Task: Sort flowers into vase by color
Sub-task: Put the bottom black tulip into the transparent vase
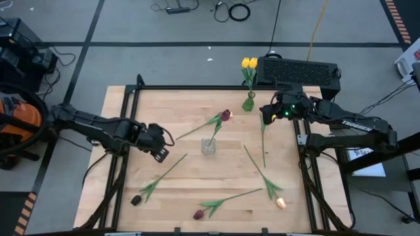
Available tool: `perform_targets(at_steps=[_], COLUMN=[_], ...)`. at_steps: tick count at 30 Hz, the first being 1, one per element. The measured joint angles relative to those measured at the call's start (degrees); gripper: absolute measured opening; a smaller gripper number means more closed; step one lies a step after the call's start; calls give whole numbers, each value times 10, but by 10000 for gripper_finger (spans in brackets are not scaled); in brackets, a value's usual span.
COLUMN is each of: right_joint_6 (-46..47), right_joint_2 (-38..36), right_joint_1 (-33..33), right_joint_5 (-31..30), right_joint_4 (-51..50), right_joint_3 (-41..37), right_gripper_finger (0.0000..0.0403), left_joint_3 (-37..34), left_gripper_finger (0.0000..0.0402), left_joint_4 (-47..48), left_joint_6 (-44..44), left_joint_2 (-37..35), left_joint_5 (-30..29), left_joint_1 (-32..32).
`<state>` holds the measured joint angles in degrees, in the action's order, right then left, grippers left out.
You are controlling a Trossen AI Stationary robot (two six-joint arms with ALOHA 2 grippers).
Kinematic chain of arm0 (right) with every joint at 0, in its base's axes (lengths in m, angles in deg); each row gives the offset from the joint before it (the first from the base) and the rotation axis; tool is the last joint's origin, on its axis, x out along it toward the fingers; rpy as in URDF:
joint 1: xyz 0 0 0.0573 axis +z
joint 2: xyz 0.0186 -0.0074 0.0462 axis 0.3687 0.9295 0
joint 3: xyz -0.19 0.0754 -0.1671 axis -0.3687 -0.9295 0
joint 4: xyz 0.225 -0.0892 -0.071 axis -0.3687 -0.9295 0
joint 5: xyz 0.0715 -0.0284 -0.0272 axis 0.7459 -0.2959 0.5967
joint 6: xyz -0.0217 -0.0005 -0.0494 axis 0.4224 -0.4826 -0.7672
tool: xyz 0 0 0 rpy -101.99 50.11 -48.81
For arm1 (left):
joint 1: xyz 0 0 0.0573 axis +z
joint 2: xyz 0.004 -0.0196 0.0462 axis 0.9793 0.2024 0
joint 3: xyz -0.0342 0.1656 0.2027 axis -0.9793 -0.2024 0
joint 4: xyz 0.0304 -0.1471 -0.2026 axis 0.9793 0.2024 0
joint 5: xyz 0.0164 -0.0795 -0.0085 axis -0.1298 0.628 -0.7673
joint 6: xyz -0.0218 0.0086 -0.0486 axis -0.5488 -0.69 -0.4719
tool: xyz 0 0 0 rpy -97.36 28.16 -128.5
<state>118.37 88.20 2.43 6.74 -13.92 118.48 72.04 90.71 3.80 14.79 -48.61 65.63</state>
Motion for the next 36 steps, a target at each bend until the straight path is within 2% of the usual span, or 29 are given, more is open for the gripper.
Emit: perform_targets(at_steps=[5, 12, 16, 23, 30, 36], right_joint_6=[-6, -6, -6, -11, -11, -11], right_joint_2=[0, 0, 0, 0, 0, 0], right_joint_1=[10, 20, 21, 21, 21, 21], right_joint_5=[2, 2, 2, 2, 2, 2], right_joint_4=[-11, -27, -27, -27, -28, -28], right_joint_3=[0, 0, 0, 0, 0, 0], right_gripper_finger=[119, 118, 118, 118, 118, 118], left_joint_3=[0, 0, 0, 0, -14, -20], left_gripper_finger=[79, 81, 106, 163, 169, 169], left_joint_4=[-1, -7, -22, -30, -53, -85], left_joint_6=[-16, -16, -12, -23, -46, -56], left_joint_2=[35, 88, 117, 156, 192, 214], left_joint_5=[4, 38, 72, 96, 134, 144], left_joint_1=[-15, -43, -61, -83, -115, -144])
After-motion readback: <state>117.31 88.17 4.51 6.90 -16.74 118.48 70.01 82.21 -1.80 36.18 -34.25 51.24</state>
